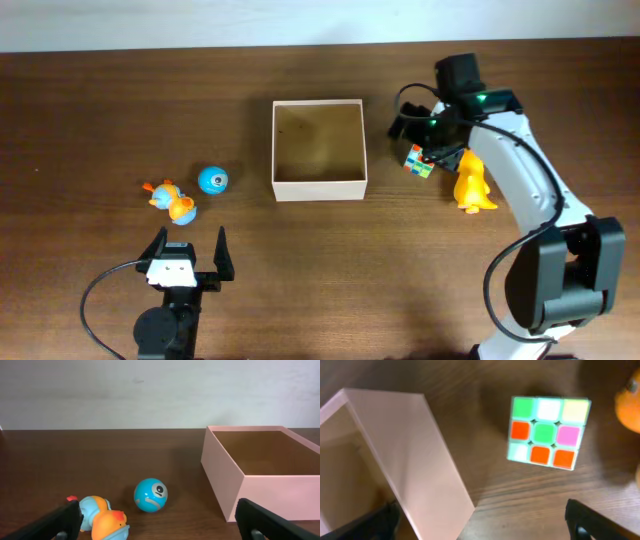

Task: Pack container
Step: 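Reach right gripper to the Rubik's cube left of the dinosaur and grasp, then lift the cube and carry it with right gripper over the box, then lower the cube into the box's left corner and open right gripper, then raise right gripper out of the box and move right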

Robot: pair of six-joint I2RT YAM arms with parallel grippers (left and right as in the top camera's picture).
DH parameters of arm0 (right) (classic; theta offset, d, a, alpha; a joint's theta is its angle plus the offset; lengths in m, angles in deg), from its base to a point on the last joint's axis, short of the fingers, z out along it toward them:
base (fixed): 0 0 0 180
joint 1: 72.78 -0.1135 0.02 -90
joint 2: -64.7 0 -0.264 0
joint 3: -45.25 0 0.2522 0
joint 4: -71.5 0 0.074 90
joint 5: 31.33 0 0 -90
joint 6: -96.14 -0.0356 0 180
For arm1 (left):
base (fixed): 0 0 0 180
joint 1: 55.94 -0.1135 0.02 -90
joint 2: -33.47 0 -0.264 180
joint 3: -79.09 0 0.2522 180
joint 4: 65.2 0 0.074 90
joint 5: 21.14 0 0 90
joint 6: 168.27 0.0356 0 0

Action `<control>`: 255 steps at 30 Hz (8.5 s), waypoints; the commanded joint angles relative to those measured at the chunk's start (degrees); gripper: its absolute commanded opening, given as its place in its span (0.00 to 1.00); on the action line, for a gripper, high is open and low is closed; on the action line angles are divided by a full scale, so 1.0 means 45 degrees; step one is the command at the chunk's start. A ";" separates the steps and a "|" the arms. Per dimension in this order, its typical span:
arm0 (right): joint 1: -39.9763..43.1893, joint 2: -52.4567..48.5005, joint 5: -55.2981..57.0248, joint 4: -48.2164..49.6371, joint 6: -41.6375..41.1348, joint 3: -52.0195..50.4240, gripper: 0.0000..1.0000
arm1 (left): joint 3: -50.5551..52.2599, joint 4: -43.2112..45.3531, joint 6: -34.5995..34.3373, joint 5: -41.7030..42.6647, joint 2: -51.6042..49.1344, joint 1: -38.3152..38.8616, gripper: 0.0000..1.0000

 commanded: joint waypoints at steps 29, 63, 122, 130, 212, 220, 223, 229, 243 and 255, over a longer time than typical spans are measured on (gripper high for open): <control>-0.0350 -0.2074 0.3730 0.1229 -0.1156 0.0126 0.99 | 0.0092 0.0019 0.0194 -0.0044 0.0097 -0.0078 0.99; -0.0097 -0.3487 0.3701 0.1598 0.0243 0.0131 0.54 | 0.0092 0.0019 0.0194 -0.0044 0.0097 -0.0078 0.99; -0.6387 -0.3915 0.4862 0.0277 0.2851 0.7247 0.50 | 0.0092 0.0019 0.0194 -0.0044 0.0097 -0.0078 0.99; -0.6353 -0.5285 0.4857 0.0947 0.2841 0.7247 0.50 | 0.0092 0.0019 0.0194 -0.0044 0.0097 -0.0078 0.99; -0.5265 -0.7266 0.4906 0.1603 0.2919 0.7218 0.15 | 0.0092 0.0019 0.0194 -0.0044 0.0097 -0.0078 0.99; -0.5265 -0.7266 0.3764 0.2210 0.3876 0.7218 0.15 | 0.0092 0.0019 0.0194 -0.0044 0.0097 -0.0078 0.99; -0.5265 -0.7266 0.3531 0.2263 0.3925 0.7218 0.15 | 0.0092 0.0019 0.0194 -0.0044 0.0097 -0.0078 0.99; -0.5265 -0.7266 0.3332 0.2254 0.4216 0.7218 0.15 | 0.0092 0.0019 0.0194 -0.0044 0.0097 -0.0078 0.99; -0.5008 -0.6849 0.3997 0.1413 0.4571 0.7563 0.35 | 0.0092 0.0019 0.0194 -0.0044 0.0097 -0.0078 0.99; -0.4857 -0.6387 0.4109 -0.3619 0.5022 1.3265 0.51 | 0.0092 0.0019 0.0194 -0.0044 0.0097 -0.0078 0.99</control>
